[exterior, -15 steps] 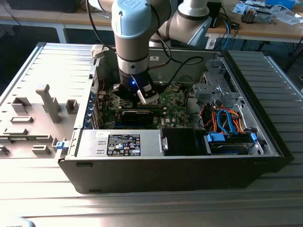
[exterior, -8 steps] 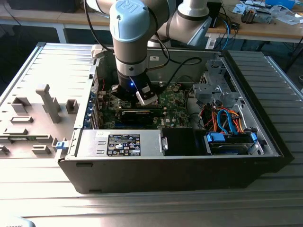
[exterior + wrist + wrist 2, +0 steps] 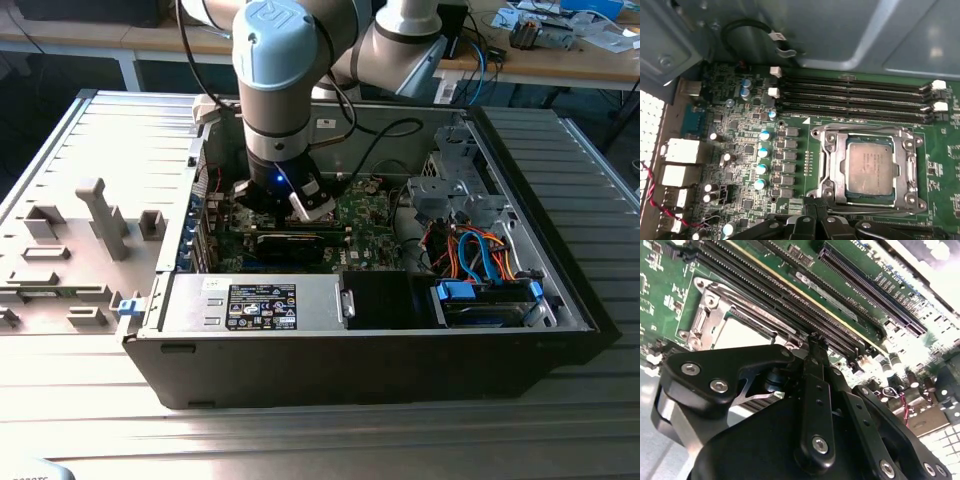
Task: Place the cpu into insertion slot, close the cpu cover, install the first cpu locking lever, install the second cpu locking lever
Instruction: 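Install the second cpu locking lever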
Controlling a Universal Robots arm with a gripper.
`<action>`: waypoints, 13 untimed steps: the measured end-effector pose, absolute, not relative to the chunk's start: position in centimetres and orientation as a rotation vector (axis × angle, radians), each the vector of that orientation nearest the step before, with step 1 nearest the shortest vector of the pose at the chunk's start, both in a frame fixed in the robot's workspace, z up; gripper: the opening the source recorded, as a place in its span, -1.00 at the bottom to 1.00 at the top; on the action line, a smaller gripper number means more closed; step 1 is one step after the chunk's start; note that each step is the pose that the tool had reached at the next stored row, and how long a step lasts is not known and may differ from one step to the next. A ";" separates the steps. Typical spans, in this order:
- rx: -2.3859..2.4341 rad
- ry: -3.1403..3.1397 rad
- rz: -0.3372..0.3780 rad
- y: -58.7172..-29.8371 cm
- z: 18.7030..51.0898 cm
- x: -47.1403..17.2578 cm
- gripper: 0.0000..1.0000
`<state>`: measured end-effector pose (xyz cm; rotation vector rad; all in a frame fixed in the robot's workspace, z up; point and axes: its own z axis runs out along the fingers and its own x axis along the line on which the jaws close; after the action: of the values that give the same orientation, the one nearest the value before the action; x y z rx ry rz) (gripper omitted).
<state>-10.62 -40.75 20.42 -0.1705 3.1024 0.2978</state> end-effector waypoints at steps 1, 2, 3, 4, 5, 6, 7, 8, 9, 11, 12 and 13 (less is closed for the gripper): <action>-0.180 3.102 0.298 -40.7 20.4 -10.6 -0.79; -0.185 3.102 0.298 -40.7 20.4 -10.6 -0.79; -0.191 3.102 0.298 -40.6 20.4 -10.6 -0.79; -0.193 3.102 0.299 -40.5 20.4 -10.6 -0.79; -0.195 3.102 0.299 -40.5 20.4 -10.6 -0.79; -0.197 3.102 0.299 -40.4 20.3 -10.6 -0.79; -0.197 3.102 0.300 -40.2 20.3 -10.6 -0.79; -0.198 3.102 0.300 -40.1 20.2 -10.6 -0.79; -0.198 3.102 0.300 -40.0 20.2 -10.6 -0.79; -0.199 3.102 0.300 -40.0 20.1 -10.6 -0.79; -0.198 3.102 0.300 -40.0 20.1 -10.6 -0.79; -0.198 3.102 0.300 -40.0 20.0 -10.6 -0.79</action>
<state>-10.59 -40.00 20.01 -0.1982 3.1021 0.2999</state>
